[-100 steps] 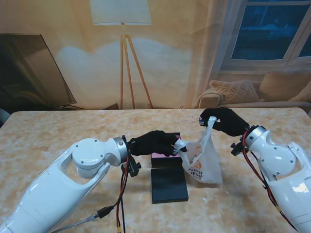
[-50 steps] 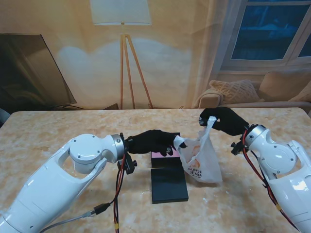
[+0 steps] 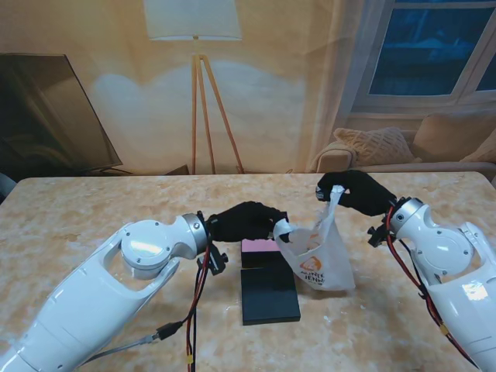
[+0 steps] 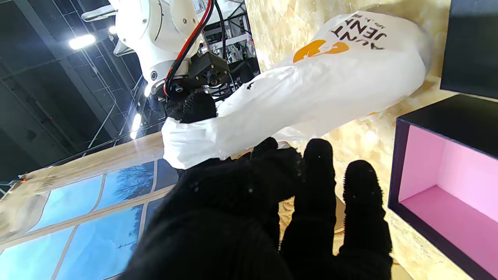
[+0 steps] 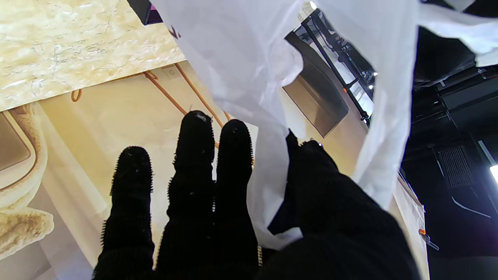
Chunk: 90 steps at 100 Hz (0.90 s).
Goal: Pack mini donuts into a plastic bag, tie the opening and put the bag into the gift box
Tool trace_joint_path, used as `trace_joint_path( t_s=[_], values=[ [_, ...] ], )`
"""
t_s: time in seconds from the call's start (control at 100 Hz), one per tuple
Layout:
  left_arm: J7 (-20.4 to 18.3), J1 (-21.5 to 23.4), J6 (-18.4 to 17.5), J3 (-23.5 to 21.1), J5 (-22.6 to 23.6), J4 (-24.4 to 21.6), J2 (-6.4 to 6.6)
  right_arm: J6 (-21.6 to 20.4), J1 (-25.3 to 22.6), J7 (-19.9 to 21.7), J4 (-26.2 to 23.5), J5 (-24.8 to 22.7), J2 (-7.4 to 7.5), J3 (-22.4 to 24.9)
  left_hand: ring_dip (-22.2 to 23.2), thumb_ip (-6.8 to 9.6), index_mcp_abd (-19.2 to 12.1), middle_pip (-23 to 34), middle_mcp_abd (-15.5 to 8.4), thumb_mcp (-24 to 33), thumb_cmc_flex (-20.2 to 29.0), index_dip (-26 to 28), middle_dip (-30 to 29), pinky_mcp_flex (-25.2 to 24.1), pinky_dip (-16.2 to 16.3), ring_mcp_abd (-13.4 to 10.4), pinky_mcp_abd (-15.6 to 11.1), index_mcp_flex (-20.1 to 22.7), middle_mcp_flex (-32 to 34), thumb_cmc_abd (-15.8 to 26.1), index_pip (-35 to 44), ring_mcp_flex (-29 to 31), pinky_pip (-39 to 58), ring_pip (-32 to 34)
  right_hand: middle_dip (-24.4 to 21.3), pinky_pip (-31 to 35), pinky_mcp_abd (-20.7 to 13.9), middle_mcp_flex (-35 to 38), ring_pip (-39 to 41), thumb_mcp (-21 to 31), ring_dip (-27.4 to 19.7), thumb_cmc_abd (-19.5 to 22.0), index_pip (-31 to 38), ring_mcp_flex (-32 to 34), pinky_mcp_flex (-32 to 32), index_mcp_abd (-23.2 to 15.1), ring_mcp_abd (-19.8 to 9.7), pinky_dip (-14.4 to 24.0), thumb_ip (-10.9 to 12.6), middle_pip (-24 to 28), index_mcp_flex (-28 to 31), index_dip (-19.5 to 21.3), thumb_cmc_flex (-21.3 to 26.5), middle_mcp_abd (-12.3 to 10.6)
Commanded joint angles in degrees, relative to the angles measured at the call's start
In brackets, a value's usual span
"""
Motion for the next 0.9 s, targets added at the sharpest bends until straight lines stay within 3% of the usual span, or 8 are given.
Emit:
trace_joint_path(
  t_s=[0.0,0.1,0.2,0.25,0.4,0.64,0.77,0.89],
  values=[
    [0.16,0.63,-0.95,0.01,0.18,-0.78,-0.50,-0.06,0.13,0.77,0.08,0.39,-0.25,-0.40,-4.46,0.85,-0.90,-0.87,-0.99,-2.24,0.92,-0.19,-2.23,-0.44,-0.50,-0.90,-1.84,2.48,0.57,-0.27,2.20,-1.32,0.96,0.51,1.07,0.91,-0.35,0.10,0.51,7.01,1.07,0.83,0.67,0.53,-0.09,-8.78,-0.61,0.98,3.72,0.62,0.75,2.01,6.10,0.42],
    [1.27,1.39,-0.90,0.02,-0.22,-1.09,-0.79,0.19,0.64,0.87,0.33,0.85,-0.30,-0.83,-7.03,0.91,1.04,-1.24,-0.50,-0.87,-6.21,-1.21,7.78,0.58,-0.64,-1.35,-1.37,1.44,3.90,-3.54,0.48,-0.68,1.43,4.53,1.03,1.00,-0.36,0.04,0.44,6.97,1.05,0.85,0.58,0.45,0.01,-8.79,-0.65,1.02,3.70,0.54,0.65,1.95,6.09,0.37],
    [3.53,1.86,-0.17,0.34,0.05,-0.96,-1.36,0.36,1.19,1.07,0.54,1.31,-0.32,-1.29,-1.67,-1.40,1.84,-4.36,-1.17,-4.83,-6.44,-4.52,22.43,2.66,0.20,-1.25,-0.83,0.39,13.99,-9.93,-0.02,4.29,3.91,11.07,0.97,0.99,-0.38,-0.01,0.33,6.88,1.00,0.76,0.56,0.36,-0.14,-8.84,-0.63,1.03,3.69,0.46,0.62,1.91,6.09,0.43],
    [4.61,2.00,0.69,0.53,-0.19,-0.77,-1.75,0.45,1.40,1.22,0.58,1.56,-0.33,-1.51,1.79,-1.58,2.11,-1.32,-1.50,-5.49,-7.78,-5.85,26.74,3.66,0.97,-1.19,-0.83,-0.25,16.32,-11.41,-0.13,6.26,5.64,15.67,0.95,0.92,-0.30,-0.02,0.29,6.88,0.97,0.71,0.55,0.36,-0.25,-8.80,-0.62,1.00,3.68,0.42,0.58,1.89,6.12,0.45],
    [6.45,1.97,3.01,1.10,-1.71,-0.05,-2.62,0.54,1.78,1.62,0.43,1.95,-0.28,-2.06,-1.06,-2.66,1.66,11.34,-1.48,-4.77,-13.04,-9.36,33.85,4.21,3.46,-1.59,-0.71,-1.03,16.26,-14.46,3.25,5.79,9.09,29.31,0.88,0.92,-0.42,-0.02,0.15,6.89,0.90,0.66,0.59,0.32,-0.32,-8.82,-0.60,1.02,3.64,0.30,0.61,1.80,6.10,0.39],
    [9.22,2.23,4.14,1.56,-2.34,0.42,-3.55,0.67,2.13,1.98,0.23,2.11,-0.24,-2.55,0.81,-3.37,0.21,15.20,-1.46,-2.84,-15.59,-10.42,34.21,3.72,4.37,-1.35,-0.98,-0.46,14.40,-16.13,6.19,4.91,9.76,32.03,0.83,1.00,-0.33,-0.04,-0.10,6.95,0.77,0.64,0.62,0.24,-0.07,-8.78,-0.54,1.05,3.63,0.14,0.61,1.80,6.09,0.47],
    [8.39,1.80,3.80,1.56,-2.20,1.00,-3.34,0.71,2.08,1.97,0.08,2.27,-0.26,-2.58,5.93,-0.55,2.44,-3.27,1.54,-5.89,-4.13,-4.33,30.16,1.69,3.93,0.42,-1.84,0.36,9.33,-8.81,-0.84,1.81,7.93,17.42,0.79,0.93,-0.39,-0.06,-0.26,6.97,0.69,0.77,0.63,0.26,-0.10,-8.81,-0.60,1.02,3.64,0.05,0.60,1.81,6.14,0.36],
    [6.03,1.37,2.36,1.36,-1.23,1.21,-2.54,0.92,1.92,1.81,-0.20,2.33,-0.31,-2.42,11.52,0.36,1.67,0.86,1.71,-2.93,1.89,-2.44,24.40,0.02,3.05,0.83,-2.28,-1.05,3.36,-5.59,-3.50,1.94,5.94,8.99,0.76,0.92,-0.36,-0.14,-0.39,6.83,0.62,0.87,0.63,0.24,-0.12,-8.87,-0.50,1.02,3.61,-0.04,0.55,1.83,6.09,0.38]
  ],
)
